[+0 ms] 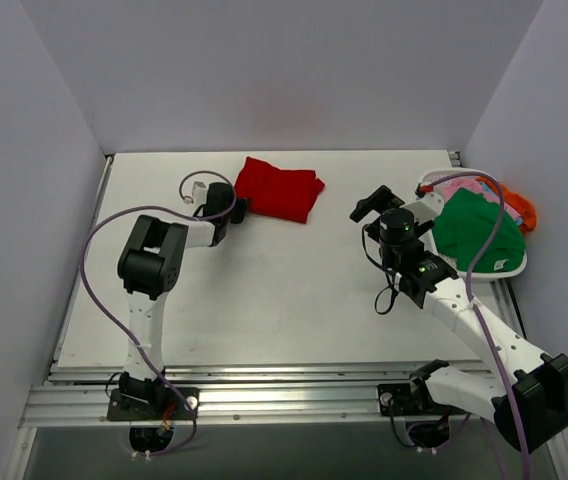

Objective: Fold and stack the t-shirts
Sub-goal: Neatly place the folded tshirt to the corner

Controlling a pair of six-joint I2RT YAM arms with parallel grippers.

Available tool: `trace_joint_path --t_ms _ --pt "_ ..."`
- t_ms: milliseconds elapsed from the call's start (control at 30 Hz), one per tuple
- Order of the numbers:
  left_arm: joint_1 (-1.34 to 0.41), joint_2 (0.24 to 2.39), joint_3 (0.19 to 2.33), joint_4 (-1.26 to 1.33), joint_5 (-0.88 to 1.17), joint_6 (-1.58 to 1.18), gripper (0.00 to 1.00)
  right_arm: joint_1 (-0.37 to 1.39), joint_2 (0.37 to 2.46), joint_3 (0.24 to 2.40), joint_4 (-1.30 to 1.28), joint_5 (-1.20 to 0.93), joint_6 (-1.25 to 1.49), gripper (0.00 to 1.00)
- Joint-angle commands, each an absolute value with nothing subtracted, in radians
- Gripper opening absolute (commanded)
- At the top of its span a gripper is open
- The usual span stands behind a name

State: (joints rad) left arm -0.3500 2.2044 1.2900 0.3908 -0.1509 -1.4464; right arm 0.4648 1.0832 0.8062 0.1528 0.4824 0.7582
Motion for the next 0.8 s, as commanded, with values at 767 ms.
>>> trace_joint_path --t_ms 767 --pt "0.274 2.183 1.669 -0.15 -0.116 -0.916 0.02 0.451 1.163 0.772 0.285 0.405 0.765 0.99"
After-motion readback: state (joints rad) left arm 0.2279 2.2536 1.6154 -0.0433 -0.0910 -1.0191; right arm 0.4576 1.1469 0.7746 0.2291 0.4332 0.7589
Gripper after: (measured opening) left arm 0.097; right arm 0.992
